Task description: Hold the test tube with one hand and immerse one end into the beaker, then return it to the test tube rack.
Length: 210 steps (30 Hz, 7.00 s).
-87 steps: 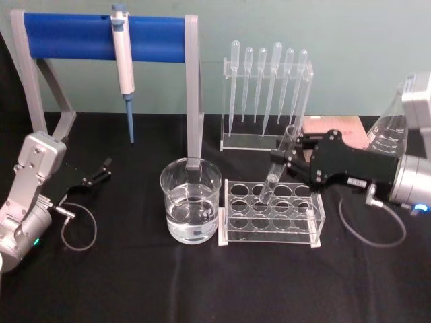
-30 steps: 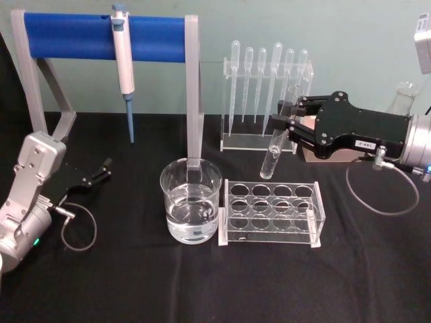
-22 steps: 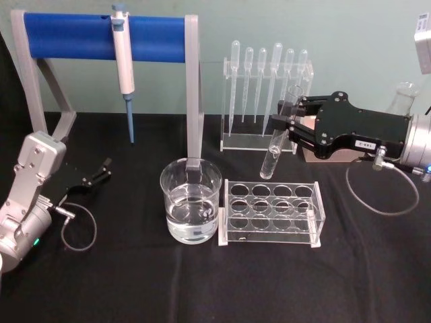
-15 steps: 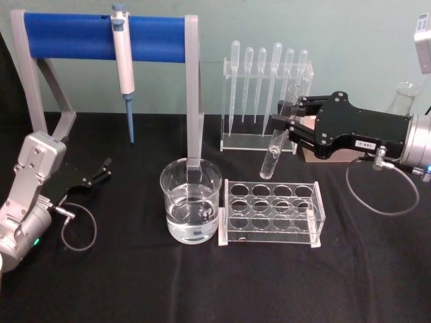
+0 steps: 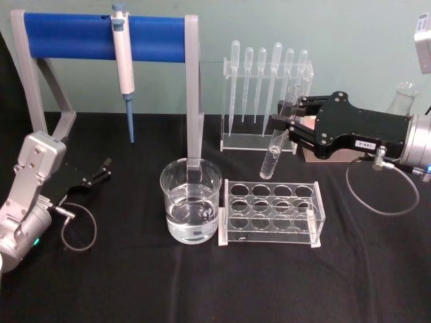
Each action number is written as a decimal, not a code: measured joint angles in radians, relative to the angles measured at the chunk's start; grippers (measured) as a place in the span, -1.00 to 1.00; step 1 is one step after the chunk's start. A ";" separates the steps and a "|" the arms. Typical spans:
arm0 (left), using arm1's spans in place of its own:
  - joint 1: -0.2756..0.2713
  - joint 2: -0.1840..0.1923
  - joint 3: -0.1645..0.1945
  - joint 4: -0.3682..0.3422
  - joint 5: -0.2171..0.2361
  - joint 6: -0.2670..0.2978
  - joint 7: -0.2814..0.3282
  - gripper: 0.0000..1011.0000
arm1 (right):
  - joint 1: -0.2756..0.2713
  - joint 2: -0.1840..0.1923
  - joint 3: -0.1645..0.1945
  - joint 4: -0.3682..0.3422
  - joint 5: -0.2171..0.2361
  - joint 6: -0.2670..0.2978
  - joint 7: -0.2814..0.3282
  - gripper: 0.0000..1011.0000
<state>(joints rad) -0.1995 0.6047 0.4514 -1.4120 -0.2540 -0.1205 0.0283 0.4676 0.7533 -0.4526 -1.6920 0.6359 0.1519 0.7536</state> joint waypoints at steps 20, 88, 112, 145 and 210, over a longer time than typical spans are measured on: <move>0.000 0.000 0.000 0.000 0.000 0.000 0.000 0.98 | 0.000 0.000 0.000 0.000 0.000 0.000 0.000 -0.54; 0.000 0.000 0.000 0.000 0.000 0.000 0.000 0.98 | 0.125 -0.080 -0.083 0.021 0.008 0.017 0.018 -0.54; 0.000 0.000 0.000 0.000 0.000 0.000 0.000 0.98 | 0.198 -0.198 -0.262 0.137 -0.060 0.007 -0.014 -0.54; 0.000 0.000 0.000 0.000 0.000 0.000 0.000 0.98 | 0.144 -0.291 -0.264 0.342 -0.159 -0.116 0.001 -0.54; 0.000 0.000 0.000 0.000 0.000 0.000 0.000 0.98 | 0.129 -0.302 -0.265 0.361 -0.173 -0.102 0.010 -0.54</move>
<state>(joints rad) -0.1996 0.6047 0.4514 -1.4120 -0.2539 -0.1205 0.0283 0.5967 0.4510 -0.7179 -1.3307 0.4633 0.0497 0.7632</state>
